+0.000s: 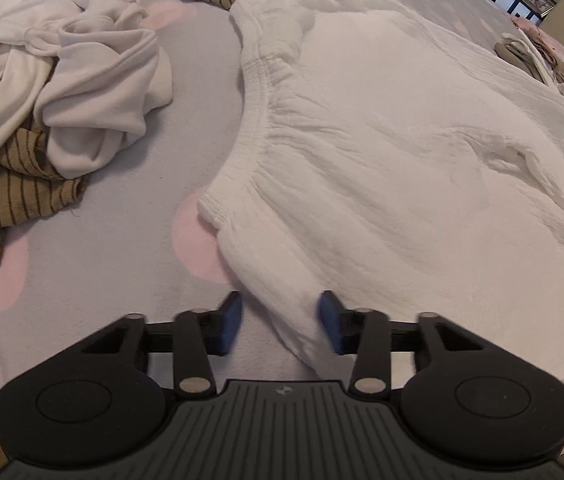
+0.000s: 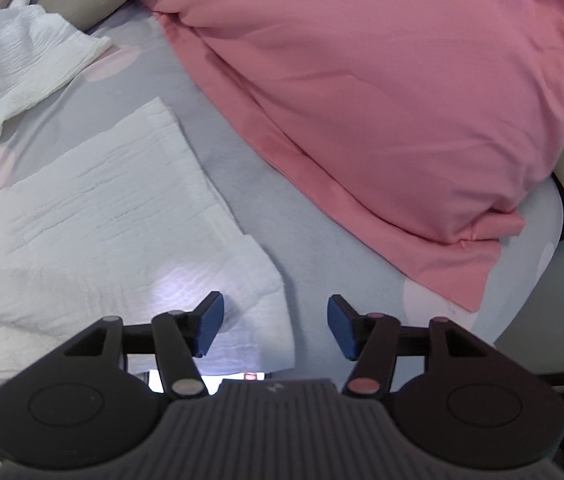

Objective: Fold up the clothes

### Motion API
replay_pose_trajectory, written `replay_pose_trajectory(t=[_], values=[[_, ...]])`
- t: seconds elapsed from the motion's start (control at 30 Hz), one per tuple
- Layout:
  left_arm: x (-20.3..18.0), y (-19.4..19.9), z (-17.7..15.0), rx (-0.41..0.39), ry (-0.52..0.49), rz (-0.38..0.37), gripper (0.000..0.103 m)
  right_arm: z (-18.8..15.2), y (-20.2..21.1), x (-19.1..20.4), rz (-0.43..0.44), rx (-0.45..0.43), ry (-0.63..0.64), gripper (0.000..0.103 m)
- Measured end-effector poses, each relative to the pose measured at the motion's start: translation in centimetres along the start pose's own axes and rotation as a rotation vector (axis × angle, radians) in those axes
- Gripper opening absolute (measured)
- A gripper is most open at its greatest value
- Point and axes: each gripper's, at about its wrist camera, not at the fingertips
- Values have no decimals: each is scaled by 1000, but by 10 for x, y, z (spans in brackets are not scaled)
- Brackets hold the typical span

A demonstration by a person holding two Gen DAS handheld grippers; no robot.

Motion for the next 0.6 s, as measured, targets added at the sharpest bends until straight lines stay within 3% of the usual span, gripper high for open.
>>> replay_pose_trajectory(t=[0.13,0.27,0.33,0.43,0.47,0.6], values=[[-6,0,0,1,-20,-9,11,-1,-2,-6,13,12,-34,61],[-7,3,-2,-9,-27,-14,6,0,-4,-10,70,29,-97,55],[-8,4,-3,-13,-34,-13,5,1,-5,-7,102,46,-107,36],[-9,9,-4,-23,-38,-10,4,2,0,3,73,32,-67,30],[-9,11,-3,-25,-38,-12,4,3,2,4,47,18,-59,10],[-9,34,4,-53,-29,-28,4,7,11,2,31,-15,-78,8]])
Point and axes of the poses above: each gripper's, at about its wrist camera, not at the fingertips, and y roughly against the way its jaws point, x to its left, z to its top, and after that the axes turned 14 degrees about -z, right-handed
